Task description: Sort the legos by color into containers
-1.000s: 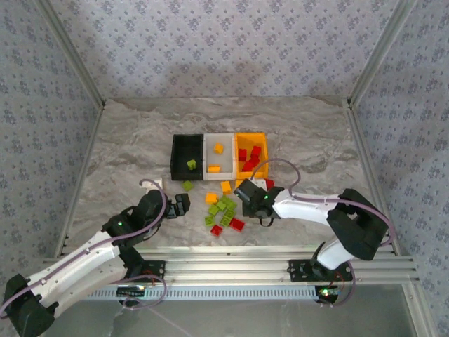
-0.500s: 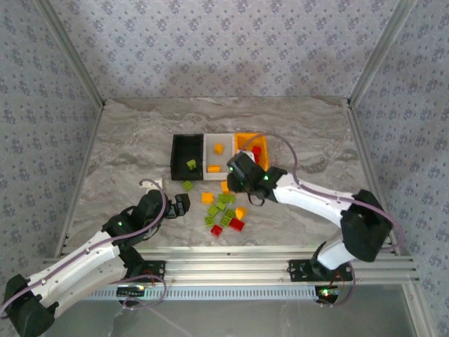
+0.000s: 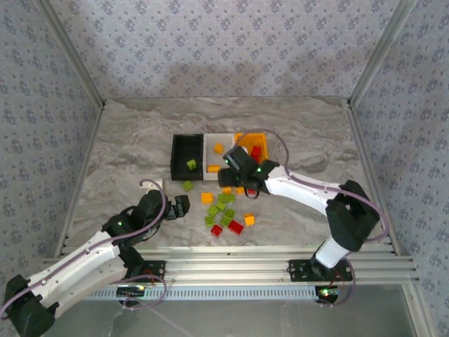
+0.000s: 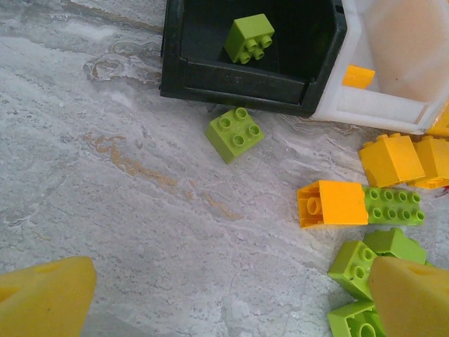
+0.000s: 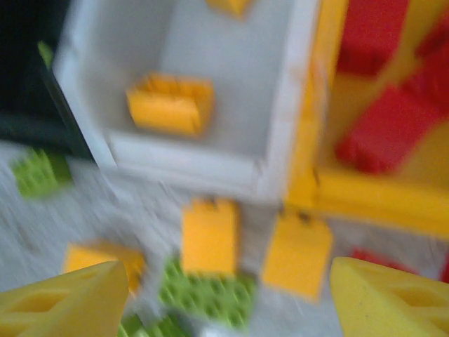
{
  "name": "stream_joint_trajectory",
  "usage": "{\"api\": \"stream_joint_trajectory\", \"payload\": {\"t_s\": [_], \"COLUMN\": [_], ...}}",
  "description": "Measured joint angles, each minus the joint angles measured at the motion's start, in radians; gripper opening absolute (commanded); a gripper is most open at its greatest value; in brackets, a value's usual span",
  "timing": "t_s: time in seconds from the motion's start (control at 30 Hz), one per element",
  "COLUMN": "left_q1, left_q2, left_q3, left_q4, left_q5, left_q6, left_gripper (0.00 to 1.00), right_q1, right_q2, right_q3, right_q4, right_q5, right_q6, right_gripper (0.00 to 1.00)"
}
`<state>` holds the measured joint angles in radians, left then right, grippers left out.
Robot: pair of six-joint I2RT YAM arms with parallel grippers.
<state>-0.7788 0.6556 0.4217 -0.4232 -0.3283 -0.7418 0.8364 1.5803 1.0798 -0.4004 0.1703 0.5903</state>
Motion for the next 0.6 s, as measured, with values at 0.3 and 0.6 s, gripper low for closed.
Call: {"api": "stream_joint_trajectory", "payload": {"t_s": [0.3, 0.6], "left_q1": [0.007, 0.011], "left_q2": [0.001, 0.043], "left_q3": [0.000, -0.002], "left_q4": [0.001, 0.017], "left_q5": [0.000, 0.002], "left_q6": [0.000, 0.000], "left_gripper": [1.00, 1.00], "right_q1": [0.093, 0.107], "right_q2": [-0.224, -0.149], "right_q3": [-0.288, -0.323], "right_q4": [-0.121, -0.074], "right_q5": [-0.026, -0.062], "right_q6": [0.087, 0.098], "right_gripper": [0.76, 0.66]}}
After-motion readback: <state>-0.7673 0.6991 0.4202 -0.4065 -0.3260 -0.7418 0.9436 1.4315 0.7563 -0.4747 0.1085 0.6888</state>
